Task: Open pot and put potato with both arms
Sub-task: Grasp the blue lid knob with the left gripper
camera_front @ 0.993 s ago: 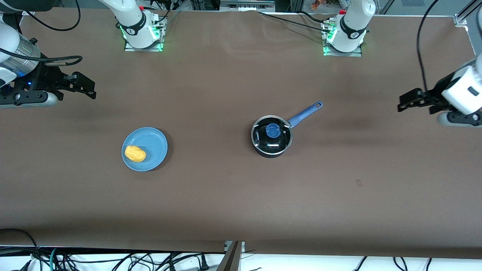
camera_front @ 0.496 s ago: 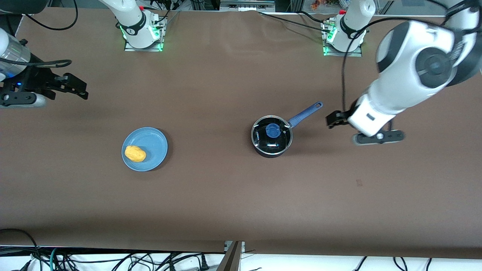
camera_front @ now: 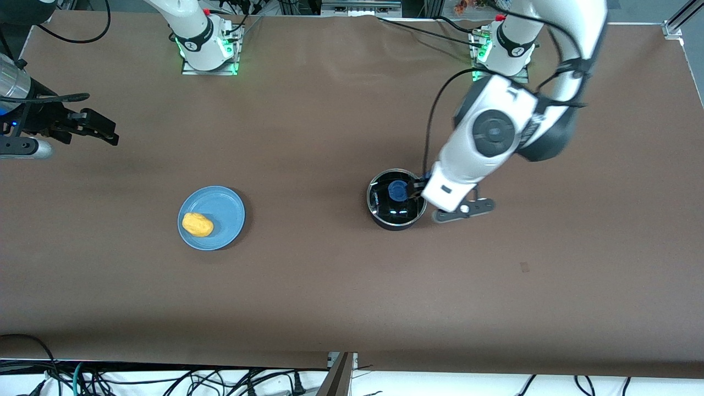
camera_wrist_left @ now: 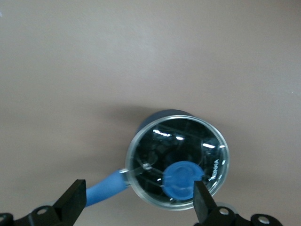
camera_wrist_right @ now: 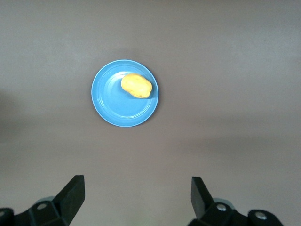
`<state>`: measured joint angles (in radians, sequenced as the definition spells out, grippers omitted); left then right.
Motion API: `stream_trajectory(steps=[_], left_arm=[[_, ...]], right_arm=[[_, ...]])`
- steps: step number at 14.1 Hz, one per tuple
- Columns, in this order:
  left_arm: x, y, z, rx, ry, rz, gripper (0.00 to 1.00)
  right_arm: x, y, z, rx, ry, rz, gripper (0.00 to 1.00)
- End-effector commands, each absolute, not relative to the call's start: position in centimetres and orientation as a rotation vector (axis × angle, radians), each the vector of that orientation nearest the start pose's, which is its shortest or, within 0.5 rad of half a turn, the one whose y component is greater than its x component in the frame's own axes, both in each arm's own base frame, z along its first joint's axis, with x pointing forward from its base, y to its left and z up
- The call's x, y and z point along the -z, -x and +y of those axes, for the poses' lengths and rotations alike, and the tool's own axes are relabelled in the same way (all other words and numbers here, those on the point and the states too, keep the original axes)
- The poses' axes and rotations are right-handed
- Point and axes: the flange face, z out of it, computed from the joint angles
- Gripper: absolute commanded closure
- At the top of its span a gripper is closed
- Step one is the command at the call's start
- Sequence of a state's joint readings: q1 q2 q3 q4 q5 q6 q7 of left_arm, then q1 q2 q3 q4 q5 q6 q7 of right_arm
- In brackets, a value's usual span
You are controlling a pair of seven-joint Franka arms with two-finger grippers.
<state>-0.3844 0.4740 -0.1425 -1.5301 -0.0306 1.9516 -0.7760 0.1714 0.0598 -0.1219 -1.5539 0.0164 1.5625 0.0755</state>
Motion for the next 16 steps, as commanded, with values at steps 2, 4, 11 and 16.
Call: stream_trajectory(steps=[2, 4, 11, 16], left_arm=[[-34.7, -57.8, -37.0, -0.074, 3.1, -0.454, 0.0], [-31.3, -55.3, -38.6, -0.015, 3.08, -0.452, 0.0], [-29.4, -53.7, -39.7, 0.014, 3.091, -0.53, 0.0], [-29.5, -53.4, -40.2, 0.011, 3.099, -0.503, 0.22]], right_arm=[[-59.7, -57.5, 2.4, -0.081, 3.141, 0.065, 0.0], [-59.7, -57.6, 2.4, -0.074, 3.143, 0.065, 0.0], [-59.3, -58.5, 2.4, -0.023, 3.145, 0.075, 0.0], [-56.4, -60.2, 2.8, -0.05, 3.154, 0.053, 0.0]])
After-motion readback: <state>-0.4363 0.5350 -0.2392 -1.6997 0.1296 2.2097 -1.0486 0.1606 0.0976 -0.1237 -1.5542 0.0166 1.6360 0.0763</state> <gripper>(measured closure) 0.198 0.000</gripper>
